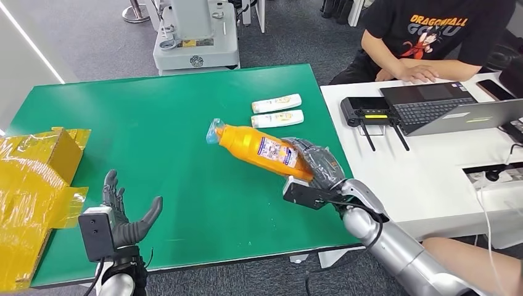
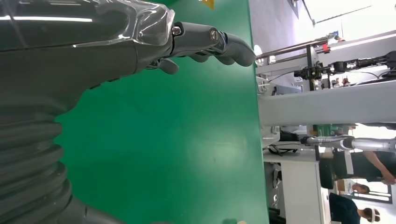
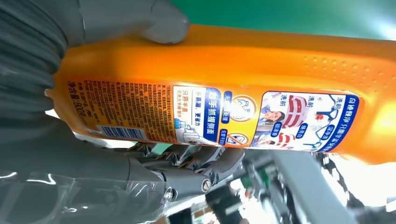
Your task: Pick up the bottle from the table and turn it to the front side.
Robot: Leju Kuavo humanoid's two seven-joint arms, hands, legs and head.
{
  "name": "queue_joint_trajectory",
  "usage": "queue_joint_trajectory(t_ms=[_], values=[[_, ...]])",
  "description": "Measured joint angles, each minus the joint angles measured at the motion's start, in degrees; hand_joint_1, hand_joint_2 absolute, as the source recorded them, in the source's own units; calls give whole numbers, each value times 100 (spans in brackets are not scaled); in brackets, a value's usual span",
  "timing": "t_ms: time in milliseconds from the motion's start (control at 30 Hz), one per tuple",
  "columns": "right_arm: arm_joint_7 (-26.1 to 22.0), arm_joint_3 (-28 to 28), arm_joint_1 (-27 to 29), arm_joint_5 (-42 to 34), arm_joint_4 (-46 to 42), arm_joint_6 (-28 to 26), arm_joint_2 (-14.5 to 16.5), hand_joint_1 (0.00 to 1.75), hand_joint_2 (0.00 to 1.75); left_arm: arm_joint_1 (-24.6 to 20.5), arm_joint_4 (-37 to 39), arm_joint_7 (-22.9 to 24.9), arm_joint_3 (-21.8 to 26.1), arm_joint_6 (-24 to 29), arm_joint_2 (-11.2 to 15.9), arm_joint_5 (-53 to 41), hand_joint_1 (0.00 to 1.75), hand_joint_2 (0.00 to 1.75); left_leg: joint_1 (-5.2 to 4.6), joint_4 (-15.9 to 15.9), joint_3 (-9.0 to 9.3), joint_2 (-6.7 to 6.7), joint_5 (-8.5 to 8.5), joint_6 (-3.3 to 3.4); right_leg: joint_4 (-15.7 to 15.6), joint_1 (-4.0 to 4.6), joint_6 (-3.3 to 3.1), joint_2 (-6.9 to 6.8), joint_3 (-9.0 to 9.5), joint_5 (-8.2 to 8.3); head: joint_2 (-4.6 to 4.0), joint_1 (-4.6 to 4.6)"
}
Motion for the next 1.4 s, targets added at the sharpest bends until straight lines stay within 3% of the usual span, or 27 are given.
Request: queue_joint_trajectory(t_ms=[233,467,633,800,900,1133,1400], values=[[-485,-356,302,-221,-480,-645,347,175,175,-385,65,165,3,-153,25,-130,0,175,-1,0,-3,7,2,1,1,0,0,6,-2,2,0,0],[-750,-379,188,-348,-462,-729,567,175,175,-637,86,284,10,-332,107,-330,0,175,-1,1,-4,3,4,1,2,0,0,3,-3,2,0,0],[-926,-389,183,-356,-394,-722,566,175,175,-807,84,399,-59,-906,111,-283,0,175,-2,2,-6,3,4,2,1,-2,1,4,-7,1,0,1],[-1258,-473,212,-429,-335,-816,550,175,175,-1102,84,508,-269,-1973,60,521,0,175,-2,5,-7,2,4,2,1,-2,3,3,-8,3,0,0],[-1432,-537,210,-526,-328,-859,564,175,175,-1311,84,577,-425,-2349,-16,900,0,175,-3,5,-8,4,4,2,1,-2,7,4,-7,6,0,0],[-1777,-518,-77,-652,-38,-799,831,175,175,-1685,110,791,-741,-2747,-153,1401,0,175,-2,5,-6,9,4,2,2,-2,6,10,-9,7,0,-1],[-1885,-479,-353,-686,260,-825,1226,175,175,-1946,343,831,-968,-2822,-302,1560,0,175,-1,4,-9,10,4,1,6,-1,5,11,-14,7,0,0]])
